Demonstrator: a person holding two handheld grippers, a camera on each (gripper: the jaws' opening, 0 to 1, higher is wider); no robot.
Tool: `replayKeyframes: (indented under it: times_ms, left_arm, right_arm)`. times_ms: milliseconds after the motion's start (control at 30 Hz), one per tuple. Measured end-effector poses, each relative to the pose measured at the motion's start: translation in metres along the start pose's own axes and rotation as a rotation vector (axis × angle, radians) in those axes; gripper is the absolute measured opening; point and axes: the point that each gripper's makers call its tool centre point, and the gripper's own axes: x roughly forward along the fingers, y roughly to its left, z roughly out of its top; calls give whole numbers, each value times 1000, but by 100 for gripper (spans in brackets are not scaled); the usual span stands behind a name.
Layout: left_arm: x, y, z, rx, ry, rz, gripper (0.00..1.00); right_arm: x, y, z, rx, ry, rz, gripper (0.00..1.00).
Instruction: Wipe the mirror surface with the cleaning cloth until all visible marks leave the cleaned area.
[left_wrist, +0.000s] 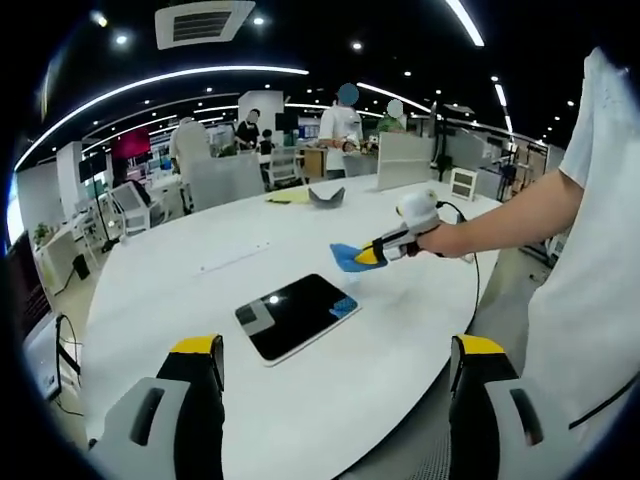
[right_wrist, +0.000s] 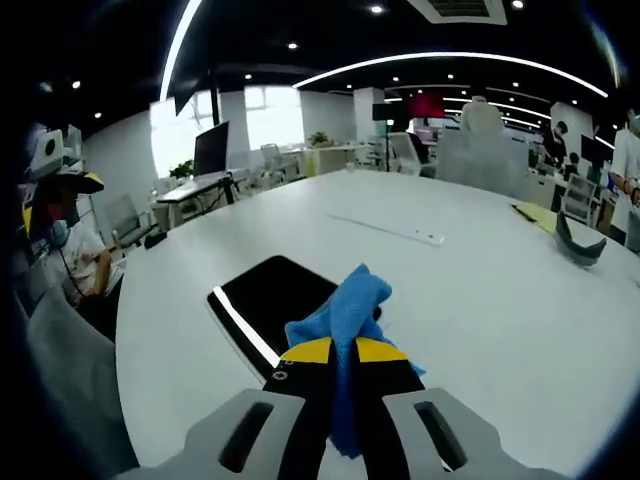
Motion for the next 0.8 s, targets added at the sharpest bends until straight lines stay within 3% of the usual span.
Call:
replayKeyframes:
  times_ms: [433, 800]
  left_arm:
    - [-3, 2, -7, 36, 8, -15, 95]
    - [-2, 3, -2, 7, -16, -50, 96]
  right_arm:
    - [22, 27, 25, 2, -14, 24, 2]
    - [41, 47, 39, 1, -17, 37, 2]
